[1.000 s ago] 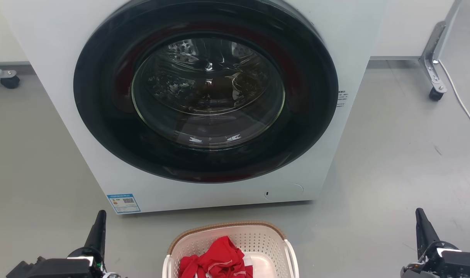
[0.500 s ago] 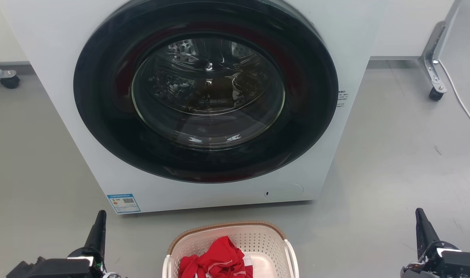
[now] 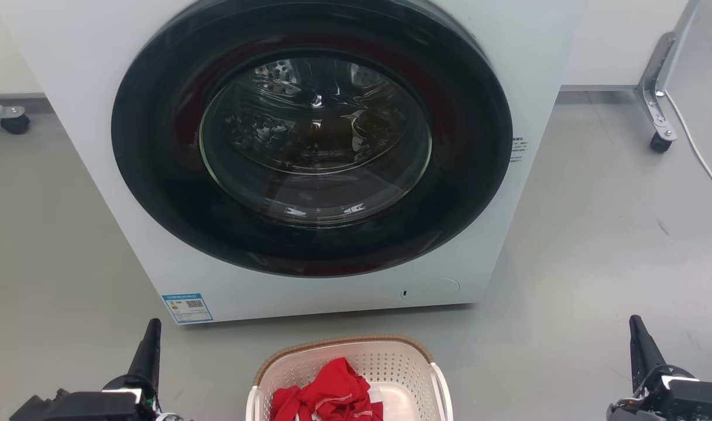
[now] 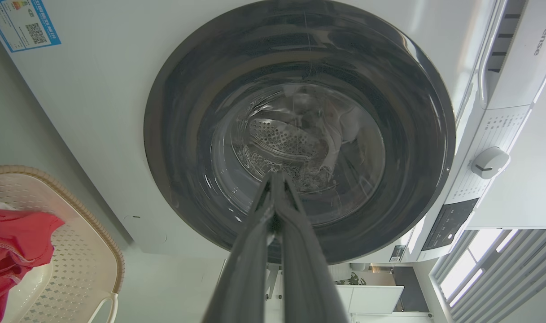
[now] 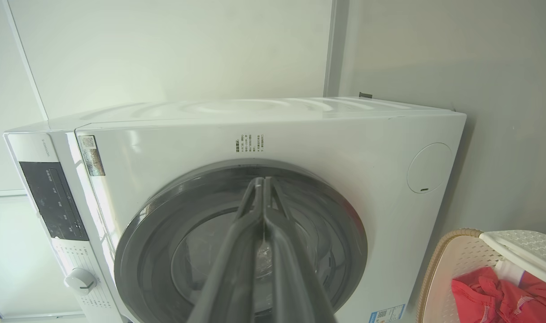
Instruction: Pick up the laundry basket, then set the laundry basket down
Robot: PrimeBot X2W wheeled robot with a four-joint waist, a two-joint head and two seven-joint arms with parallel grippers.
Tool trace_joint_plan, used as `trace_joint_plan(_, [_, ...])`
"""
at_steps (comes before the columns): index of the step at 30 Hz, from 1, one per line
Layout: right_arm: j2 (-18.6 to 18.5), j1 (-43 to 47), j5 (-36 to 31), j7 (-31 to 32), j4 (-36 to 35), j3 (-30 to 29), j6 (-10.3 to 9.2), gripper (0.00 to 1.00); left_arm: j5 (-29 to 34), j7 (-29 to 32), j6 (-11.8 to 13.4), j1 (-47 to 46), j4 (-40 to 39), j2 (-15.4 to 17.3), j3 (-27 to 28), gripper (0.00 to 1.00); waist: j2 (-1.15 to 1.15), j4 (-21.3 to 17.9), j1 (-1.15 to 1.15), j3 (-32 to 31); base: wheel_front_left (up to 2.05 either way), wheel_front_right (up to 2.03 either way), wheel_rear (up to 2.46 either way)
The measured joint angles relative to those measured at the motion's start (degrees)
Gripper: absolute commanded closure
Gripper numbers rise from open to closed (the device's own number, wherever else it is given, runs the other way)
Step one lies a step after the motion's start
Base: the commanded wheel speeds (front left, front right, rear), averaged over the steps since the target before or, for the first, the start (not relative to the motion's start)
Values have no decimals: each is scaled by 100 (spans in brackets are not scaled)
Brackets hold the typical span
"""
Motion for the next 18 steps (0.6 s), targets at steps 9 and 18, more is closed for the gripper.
trace_joint_plan(9, [0, 0, 0, 0, 0, 0, 0, 100, 0, 0, 0, 0, 3, 0, 0, 100, 0, 0, 0, 0, 0, 0, 0])
trace_joint_plan(18, [0, 0, 1, 0, 0, 0, 0, 100, 0, 0, 0, -1, 5, 0, 0, 100, 0, 0, 0, 0, 0, 0, 0])
